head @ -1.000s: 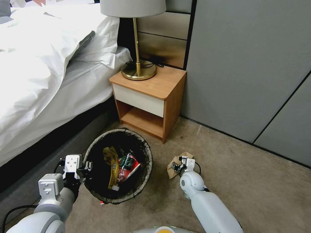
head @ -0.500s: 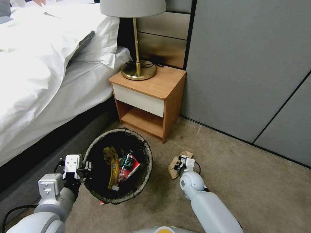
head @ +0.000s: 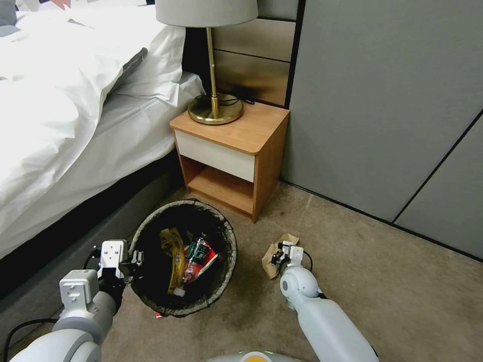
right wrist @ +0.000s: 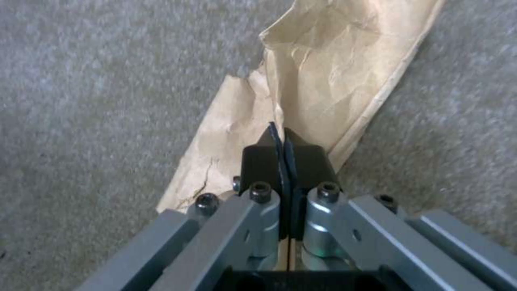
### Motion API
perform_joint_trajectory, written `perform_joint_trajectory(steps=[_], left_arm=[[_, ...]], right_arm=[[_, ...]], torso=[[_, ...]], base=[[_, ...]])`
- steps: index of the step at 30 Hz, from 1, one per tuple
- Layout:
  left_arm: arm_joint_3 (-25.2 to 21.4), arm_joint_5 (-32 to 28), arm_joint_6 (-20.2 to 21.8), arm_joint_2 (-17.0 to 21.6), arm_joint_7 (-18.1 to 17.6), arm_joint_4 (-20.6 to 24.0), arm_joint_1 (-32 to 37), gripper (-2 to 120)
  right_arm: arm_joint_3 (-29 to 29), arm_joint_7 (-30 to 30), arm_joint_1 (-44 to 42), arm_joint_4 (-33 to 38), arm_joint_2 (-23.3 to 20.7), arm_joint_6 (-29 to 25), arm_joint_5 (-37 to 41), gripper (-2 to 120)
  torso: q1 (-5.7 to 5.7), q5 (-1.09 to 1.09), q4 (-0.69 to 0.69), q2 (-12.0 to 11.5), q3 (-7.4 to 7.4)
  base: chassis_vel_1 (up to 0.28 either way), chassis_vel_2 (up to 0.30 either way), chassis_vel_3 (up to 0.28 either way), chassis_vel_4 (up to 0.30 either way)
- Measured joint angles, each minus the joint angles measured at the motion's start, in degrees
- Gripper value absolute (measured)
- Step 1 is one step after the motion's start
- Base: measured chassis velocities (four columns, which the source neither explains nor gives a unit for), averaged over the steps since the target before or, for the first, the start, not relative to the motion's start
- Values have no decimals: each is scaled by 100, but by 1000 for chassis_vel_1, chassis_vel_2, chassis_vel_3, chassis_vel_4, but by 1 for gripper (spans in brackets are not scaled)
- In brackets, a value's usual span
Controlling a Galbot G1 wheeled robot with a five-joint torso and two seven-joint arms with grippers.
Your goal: Pick up the trash bin, then pick up the garbage from the floor and place it into the trash bin.
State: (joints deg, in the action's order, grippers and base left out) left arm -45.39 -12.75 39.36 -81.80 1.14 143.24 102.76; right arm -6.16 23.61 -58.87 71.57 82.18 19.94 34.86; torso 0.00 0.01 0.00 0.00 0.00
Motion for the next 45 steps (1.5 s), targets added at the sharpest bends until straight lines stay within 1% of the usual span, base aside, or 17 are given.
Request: perform_joint_trajectory(steps=[3,6,7,10,11,14,19,21,23,25,27,29,32,33,37,43,45], left_arm=[[0,0,0,0,0,0,0,2],[0,0,0,0,0,0,0,2],[0,0,0,0,0,0,0,2],[0,0,0,0,-3,0,1,2],[0,0,0,0,-3,0,1,2],[0,0,0,0,-2,0,0,2],[0,0,0,0,-2,0,0,2],[0,0,0,0,-2,0,0,2],[0,0,0,0,-2,0,0,2],[0,1,0,0,-2,0,0,2],[0,1,0,0,-2,0,0,2],[0,1,0,0,-2,0,0,2],[0,0,0,0,-2,0,0,2],[0,0,0,0,-2,0,0,2],[0,1,0,0,-2,0,0,2],[0,0,0,0,-2,0,0,2],[0,0,0,0,-2,0,0,2]], right_arm=[[-52,21,-74,253,-66,-38,-89,0],[-329,-54,-301,1080,-197,113,-267,0],[-329,-54,-301,1080,-197,113,-267,0],[-715,-225,-557,2114,-239,474,-398,0],[-715,-225,-557,2114,-239,474,-398,0],[-738,-258,-662,2917,-439,533,-525,0],[-651,-244,-705,3594,-634,695,-450,0],[-533,-231,-745,4209,-851,842,-332,0],[-506,-230,-755,4362,-908,877,-296,0],[-413,-210,-809,5021,-1173,996,-150,0],[-390,-210,-830,5203,-1262,1019,-114,0],[-327,-266,-889,5741,-1609,1088,14,0],[-278,-361,-905,6002,-1815,1111,91,0],[-220,-536,-904,6201,-1971,1114,105,0],[-57,-909,-837,6373,-2136,1049,105,0],[234,-1566,-535,6361,-2301,744,-47,0],[541,-1776,-241,6340,-2387,686,-65,0]], torso=[[0,0,0,0,0],[0,0,-1,0,0],[0,0,-1,0,0],[0,-2,-1,0,0],[0,-2,-1,0,0],[0,0,-1,0,0],[0,0,0,0,0],[0,1,0,0,0],[0,0,0,0,0],[0,-1,0,0,0],[0,0,0,0,0],[0,-1,-1,0,0],[0,0,-1,0,0],[0,-1,-1,0,0],[0,-1,-1,0,0],[0,-1,-1,0,0],[0,-1,0,0,0]], base=[[0,0,0,0],[0,0,0,0],[0,0,0,0],[0,0,0,0],[0,0,0,0],[0,0,0,0],[0,0,0,0],[0,0,0,0],[0,0,0,0],[0,0,0,0],[0,0,0,0],[0,0,0,0],[0,0,0,0],[0,0,0,0],[0,0,0,0],[0,0,0,0],[0,0,0,0]])
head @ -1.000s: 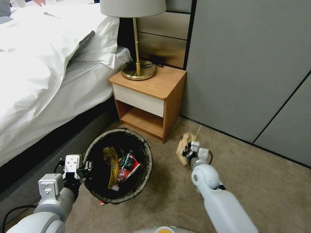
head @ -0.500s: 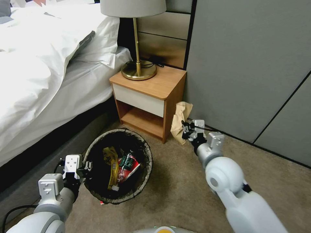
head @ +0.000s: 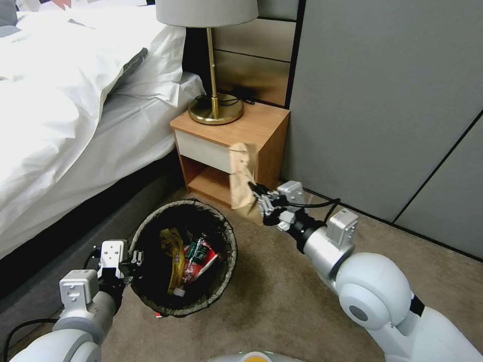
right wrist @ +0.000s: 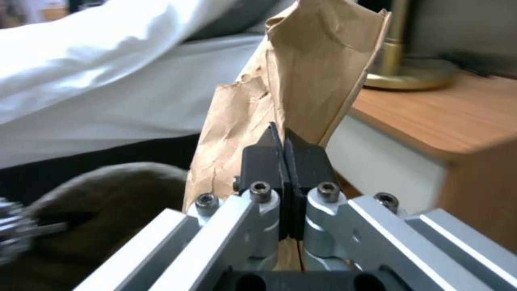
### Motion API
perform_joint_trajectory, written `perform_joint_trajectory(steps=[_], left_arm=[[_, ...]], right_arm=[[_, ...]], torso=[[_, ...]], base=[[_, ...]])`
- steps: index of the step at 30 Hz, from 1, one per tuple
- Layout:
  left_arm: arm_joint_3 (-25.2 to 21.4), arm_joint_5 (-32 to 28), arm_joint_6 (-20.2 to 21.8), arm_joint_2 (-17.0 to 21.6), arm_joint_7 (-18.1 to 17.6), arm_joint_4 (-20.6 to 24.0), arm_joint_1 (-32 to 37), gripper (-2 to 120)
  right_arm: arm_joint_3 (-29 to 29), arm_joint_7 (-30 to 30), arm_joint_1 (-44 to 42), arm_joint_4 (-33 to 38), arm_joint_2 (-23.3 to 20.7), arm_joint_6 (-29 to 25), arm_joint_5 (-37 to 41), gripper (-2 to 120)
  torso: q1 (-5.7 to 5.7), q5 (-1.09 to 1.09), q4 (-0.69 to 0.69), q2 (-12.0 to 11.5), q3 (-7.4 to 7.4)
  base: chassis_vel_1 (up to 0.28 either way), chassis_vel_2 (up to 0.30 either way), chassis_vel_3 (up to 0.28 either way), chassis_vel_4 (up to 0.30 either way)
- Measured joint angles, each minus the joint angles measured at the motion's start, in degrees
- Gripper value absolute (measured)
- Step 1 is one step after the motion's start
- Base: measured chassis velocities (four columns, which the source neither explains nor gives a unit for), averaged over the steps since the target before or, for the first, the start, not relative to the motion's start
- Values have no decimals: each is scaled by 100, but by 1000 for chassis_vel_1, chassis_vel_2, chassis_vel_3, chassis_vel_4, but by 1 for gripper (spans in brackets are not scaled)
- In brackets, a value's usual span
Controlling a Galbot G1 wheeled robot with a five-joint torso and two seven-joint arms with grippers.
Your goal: Pick up the trash bin, then pick up the garbage from the floor and place it into the trash bin.
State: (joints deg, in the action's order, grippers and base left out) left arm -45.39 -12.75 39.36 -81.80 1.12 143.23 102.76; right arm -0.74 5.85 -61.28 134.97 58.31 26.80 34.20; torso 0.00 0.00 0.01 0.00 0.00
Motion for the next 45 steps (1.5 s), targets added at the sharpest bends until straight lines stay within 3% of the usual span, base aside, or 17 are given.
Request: perform_joint_trajectory(steps=[7,14,28,32,37,39,44,45], left_arm=[[0,0,0,0,1,0,0,2],[0,0,0,0,2,0,0,2],[0,1,0,0,2,0,0,2],[0,0,0,0,2,0,0,2],[0,0,0,0,2,0,0,2],[0,0,0,0,2,0,0,2],[0,0,0,0,3,0,0,2],[0,0,0,0,2,0,0,2]], right_arm=[[844,-26,419,-62,-67,93,42,0],[1452,67,568,-273,134,239,-87,0],[2182,335,438,-640,585,462,-435,2],[2316,574,380,-732,771,687,-446,19],[2332,730,337,-768,841,772,-401,33],[2315,834,293,-769,883,804,-364,45],[2267,877,252,-716,892,816,-326,53],[2183,883,192,-628,881,817,-317,66]], torso=[[0,-1,0,0,0],[0,-1,-1,0,0],[0,-1,-1,0,0],[0,0,-1,0,0],[0,0,-1,0,0],[0,0,-1,0,0],[0,0,-1,0,0],[0,0,-1,0,0]], base=[[0,0,0,0],[0,0,0,0],[0,0,0,0],[0,0,0,0],[0,0,0,0],[0,0,0,0],[0,0,0,0],[0,0,0,0]])
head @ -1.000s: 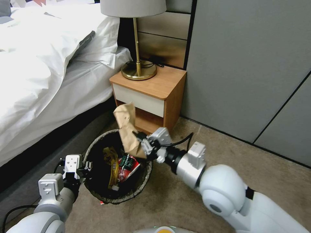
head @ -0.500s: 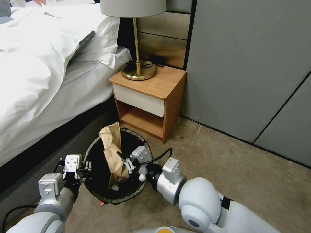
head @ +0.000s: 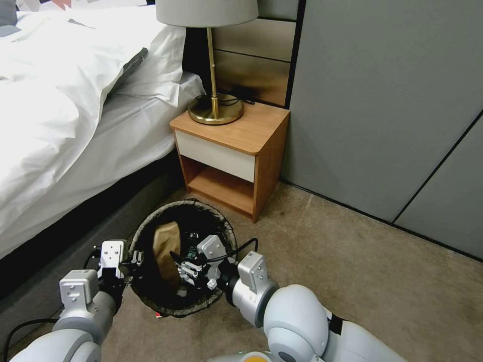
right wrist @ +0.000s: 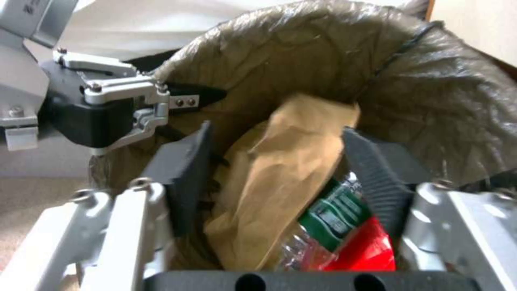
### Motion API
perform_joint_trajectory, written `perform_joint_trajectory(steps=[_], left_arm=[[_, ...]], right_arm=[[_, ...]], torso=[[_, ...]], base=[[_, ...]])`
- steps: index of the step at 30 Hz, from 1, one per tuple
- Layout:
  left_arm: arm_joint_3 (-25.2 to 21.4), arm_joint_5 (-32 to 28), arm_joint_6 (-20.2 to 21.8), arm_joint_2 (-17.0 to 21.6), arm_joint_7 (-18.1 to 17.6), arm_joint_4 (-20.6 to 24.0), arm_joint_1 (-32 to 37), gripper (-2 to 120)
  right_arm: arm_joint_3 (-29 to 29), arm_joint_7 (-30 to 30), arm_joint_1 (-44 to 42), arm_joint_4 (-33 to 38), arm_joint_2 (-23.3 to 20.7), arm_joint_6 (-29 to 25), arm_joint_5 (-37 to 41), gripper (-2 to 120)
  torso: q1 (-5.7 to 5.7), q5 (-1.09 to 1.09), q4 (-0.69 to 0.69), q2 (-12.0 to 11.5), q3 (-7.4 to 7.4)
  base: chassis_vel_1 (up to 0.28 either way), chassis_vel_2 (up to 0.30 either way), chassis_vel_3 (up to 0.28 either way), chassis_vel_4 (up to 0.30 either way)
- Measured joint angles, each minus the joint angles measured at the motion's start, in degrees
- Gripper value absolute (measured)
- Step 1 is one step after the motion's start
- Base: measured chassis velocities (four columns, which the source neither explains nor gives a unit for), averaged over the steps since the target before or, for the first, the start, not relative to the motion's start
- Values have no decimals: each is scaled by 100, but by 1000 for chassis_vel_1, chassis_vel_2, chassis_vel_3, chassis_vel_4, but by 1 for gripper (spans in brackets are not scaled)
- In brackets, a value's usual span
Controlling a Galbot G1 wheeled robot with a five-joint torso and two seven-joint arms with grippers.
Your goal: Pick up the trash bin, then pick up the garbage from the floor and place it into the trash bin.
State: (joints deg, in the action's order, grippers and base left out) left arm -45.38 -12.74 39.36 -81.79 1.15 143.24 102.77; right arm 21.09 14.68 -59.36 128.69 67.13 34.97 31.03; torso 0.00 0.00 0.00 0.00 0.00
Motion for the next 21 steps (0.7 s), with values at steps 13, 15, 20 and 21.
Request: perform_joint_trajectory(steps=[13,15,20,21], left_arm=[[0,0,0,0,1,0,0,2],[0,0,0,0,1,0,0,2],[0,0,0,0,1,0,0,2],[0,0,0,0,1,0,0,2]], right_arm=[[-894,-372,-543,746,-423,-373,-51,100],[-1191,-497,-701,1087,-589,-669,-53,100],[-2059,-678,-1207,1468,-729,-1252,-75,100],[-2354,-680,-1345,1485,-719,-1360,-56,100]], torso=[[0,1,-1,0,0],[0,0,0,0,0],[0,0,-1,0,0],[0,1,0,0,0]], base=[[0,0,0,0],[0,0,0,0],[0,0,0,0],[0,0,0,0]])
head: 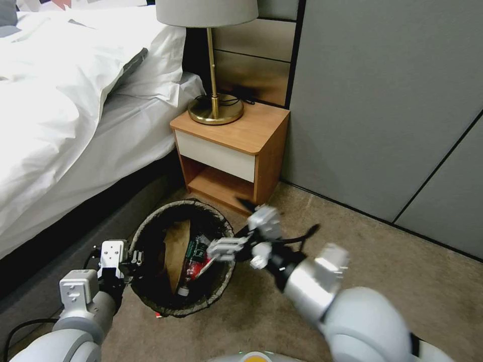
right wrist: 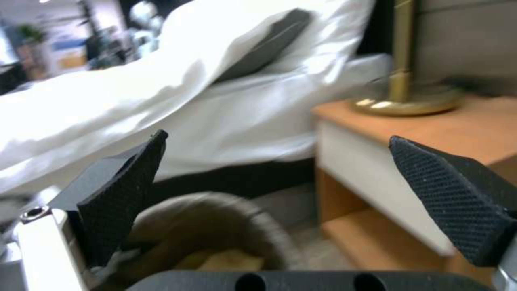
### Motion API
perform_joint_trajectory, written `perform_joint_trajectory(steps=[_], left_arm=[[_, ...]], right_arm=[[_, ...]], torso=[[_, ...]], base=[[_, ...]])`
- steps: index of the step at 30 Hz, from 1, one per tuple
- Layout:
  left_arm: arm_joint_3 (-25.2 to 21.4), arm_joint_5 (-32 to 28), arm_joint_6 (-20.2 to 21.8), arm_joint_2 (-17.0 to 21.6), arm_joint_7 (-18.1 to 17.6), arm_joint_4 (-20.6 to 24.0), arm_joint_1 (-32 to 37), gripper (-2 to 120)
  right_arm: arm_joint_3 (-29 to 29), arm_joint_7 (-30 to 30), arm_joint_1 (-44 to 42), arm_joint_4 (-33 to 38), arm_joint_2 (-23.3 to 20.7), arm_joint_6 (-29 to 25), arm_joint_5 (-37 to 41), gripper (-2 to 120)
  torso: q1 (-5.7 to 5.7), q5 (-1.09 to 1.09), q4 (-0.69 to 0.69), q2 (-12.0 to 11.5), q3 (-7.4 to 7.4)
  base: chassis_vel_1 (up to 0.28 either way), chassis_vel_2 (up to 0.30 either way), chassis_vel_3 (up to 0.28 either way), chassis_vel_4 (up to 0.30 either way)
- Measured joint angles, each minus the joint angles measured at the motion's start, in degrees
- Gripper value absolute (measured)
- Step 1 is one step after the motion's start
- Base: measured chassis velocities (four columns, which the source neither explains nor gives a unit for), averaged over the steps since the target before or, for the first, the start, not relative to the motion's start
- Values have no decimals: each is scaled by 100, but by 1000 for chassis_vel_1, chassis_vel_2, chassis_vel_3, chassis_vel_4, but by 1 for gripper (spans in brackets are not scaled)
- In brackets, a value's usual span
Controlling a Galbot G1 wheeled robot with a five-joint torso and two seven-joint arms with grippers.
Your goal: Pick up the trash bin, then pick up the garbage from the floor and place it into the trash bin.
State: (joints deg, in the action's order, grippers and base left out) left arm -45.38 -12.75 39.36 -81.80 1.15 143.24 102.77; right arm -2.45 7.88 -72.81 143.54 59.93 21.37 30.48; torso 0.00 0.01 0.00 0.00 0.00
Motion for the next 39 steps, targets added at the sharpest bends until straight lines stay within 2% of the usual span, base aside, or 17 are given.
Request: perform_joint_trajectory(steps=[1,3,4,6,7,8,10,12,13,15,22,39], left_arm=[[0,0,0,0,0,0,0,2],[0,0,0,0,0,0,0,2],[0,0,0,0,0,0,0,2],[0,0,0,0,0,0,0,2],[0,0,0,0,0,0,0,2],[0,0,0,0,0,0,0,2],[0,0,0,0,0,0,0,2],[0,0,0,0,0,0,0,2],[0,0,0,0,0,0,0,2],[0,0,0,0,0,0,0,2],[0,0,0,0,0,0,0,2],[0,0,0,0,0,0,0,2]], right_arm=[[0,0,0,0,0,0,0,100],[-694,84,-219,3,107,-72,88,100],[-694,84,-219,3,107,-72,88,100],[-1363,202,-424,3,274,-97,35,100],[-1363,202,-424,3,274,-97,35,100],[-1720,254,-600,3,397,-95,-104,100],[-1795,262,-645,3,425,-93,-137,100],[-2333,380,-1125,-25,712,-165,-485,100],[-2333,380,-1125,-25,712,-165,-485,100],[-2616,546,-1541,-250,978,-423,-964,100],[-2802,593,-1990,-685,1303,-911,-1660,100],[-2733,637,-2221,-837,1632,-1052,-2070,100]], torso=[[0,0,0,0,0],[0,0,0,0,0],[0,0,0,0,0],[0,-1,0,0,0],[0,-1,0,0,0],[0,-1,1,0,0],[0,-1,1,0,0],[0,-1,-2,0,0],[0,-1,-2,0,0],[0,0,-1,0,0],[0,-1,1,0,0],[0,-2,0,0,0]], base=[[0,0,0,0],[0,0,0,0],[0,0,0,0],[0,0,0,0],[0,0,0,0],[0,0,0,0],[0,0,0,0],[0,0,0,0],[0,0,0,0],[0,0,0,0],[0,0,0,0],[46,44,35,46]])
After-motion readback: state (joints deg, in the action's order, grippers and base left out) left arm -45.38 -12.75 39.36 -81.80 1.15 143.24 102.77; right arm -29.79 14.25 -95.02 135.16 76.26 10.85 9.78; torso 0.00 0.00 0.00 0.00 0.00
